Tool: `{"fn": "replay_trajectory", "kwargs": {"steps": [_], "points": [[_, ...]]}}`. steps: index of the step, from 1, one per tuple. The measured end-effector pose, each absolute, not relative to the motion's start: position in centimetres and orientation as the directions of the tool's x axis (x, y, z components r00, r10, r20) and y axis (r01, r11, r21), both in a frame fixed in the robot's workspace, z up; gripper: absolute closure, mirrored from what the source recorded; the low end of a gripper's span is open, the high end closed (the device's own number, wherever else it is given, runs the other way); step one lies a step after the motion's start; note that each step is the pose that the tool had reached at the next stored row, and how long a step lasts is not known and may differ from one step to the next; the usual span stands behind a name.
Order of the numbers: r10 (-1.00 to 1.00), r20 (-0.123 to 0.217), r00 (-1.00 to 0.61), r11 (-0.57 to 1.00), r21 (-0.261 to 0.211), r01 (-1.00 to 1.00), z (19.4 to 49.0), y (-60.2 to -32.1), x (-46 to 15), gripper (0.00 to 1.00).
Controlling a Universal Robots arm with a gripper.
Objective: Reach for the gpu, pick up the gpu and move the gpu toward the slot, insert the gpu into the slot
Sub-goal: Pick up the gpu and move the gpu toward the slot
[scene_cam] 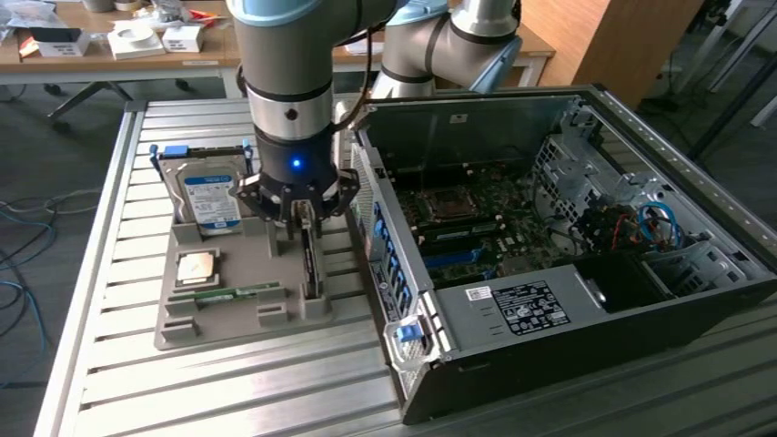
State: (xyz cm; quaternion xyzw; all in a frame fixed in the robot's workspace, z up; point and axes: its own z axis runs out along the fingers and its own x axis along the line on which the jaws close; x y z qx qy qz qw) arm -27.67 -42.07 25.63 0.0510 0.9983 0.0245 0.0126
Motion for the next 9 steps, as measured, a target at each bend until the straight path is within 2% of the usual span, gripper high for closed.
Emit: {"fn": "replay_trajectory", "kwargs": {"steps": [9], "points": [[0.102, -0.022, -0.994, 0.994, 0.05, 0.101, 25.63, -42.71, -27.54, 0.58]]}}
